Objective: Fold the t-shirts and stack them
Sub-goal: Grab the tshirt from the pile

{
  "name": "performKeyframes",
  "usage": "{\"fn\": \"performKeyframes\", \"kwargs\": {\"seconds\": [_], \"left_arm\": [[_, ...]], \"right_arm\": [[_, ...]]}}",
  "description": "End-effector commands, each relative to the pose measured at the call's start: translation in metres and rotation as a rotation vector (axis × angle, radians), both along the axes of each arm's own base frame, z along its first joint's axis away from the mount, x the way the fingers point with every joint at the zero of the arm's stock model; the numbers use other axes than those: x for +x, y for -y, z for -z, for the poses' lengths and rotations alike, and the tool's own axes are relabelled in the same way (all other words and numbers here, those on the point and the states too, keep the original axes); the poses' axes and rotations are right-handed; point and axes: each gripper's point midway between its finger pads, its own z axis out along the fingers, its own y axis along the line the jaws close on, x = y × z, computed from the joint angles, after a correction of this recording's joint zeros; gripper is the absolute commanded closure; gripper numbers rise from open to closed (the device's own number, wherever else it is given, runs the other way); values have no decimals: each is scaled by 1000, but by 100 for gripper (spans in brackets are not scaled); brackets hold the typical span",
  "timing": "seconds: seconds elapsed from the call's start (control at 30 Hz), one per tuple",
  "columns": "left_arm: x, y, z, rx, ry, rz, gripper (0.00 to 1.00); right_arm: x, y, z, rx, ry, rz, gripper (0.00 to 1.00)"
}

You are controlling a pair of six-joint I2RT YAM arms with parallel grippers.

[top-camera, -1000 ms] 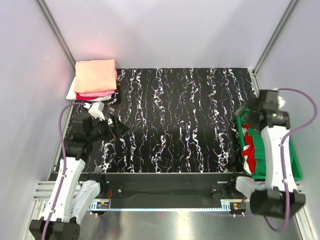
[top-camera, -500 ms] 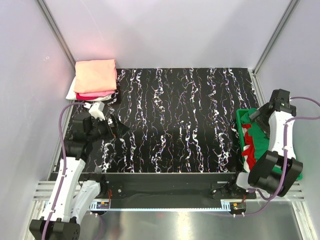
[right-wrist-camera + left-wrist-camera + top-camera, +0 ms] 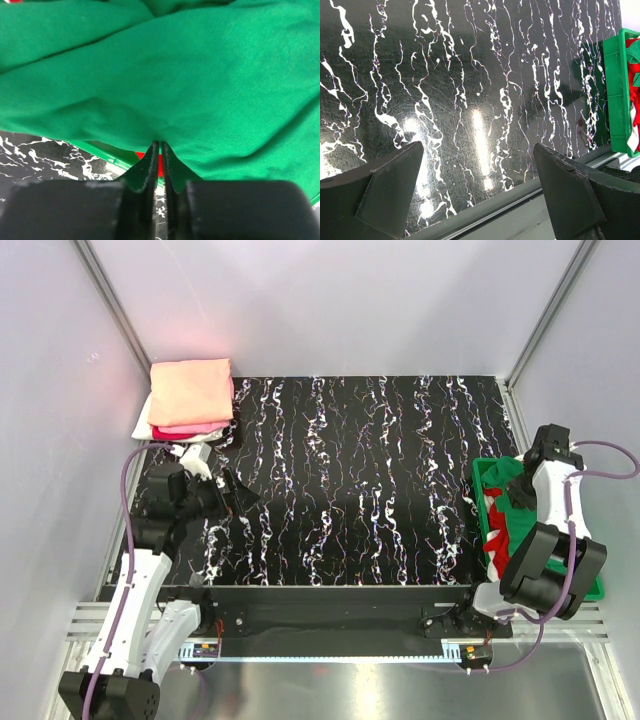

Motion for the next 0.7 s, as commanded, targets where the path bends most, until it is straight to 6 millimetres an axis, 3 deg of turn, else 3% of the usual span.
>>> {"fn": "performKeyframes", "kwargs": {"seconds": [0.0,0.07,0.1,0.23,0.3,0.43,0.53,0.67], "left_arm": [[6,3,-10,-5,47,19,1],[6,3,-9,-3,43,20,1],[6,3,-9,-3,42,20,1],[6,4,-8,-7,36,23,1],[7,4,-6,-7,29,24,1],[7,4,-5,-4,23,23,1],[8,3,-4,-2,20,18,1],[8,3,-4,-1,19,15,1]], "right_arm": [[0,11,4,-41,2,25,94],[-1,10,6,-31,3,24,89],[2,4,6,-1,16,8,72],[7,-7,1,34,90,-26,33],[5,-4,5,21,70,-28,29],[8,-3,19,38,36,-24,29],[9,-1,26,34,28,-21,42],[7,0,30,29,24,-21,67]]}}
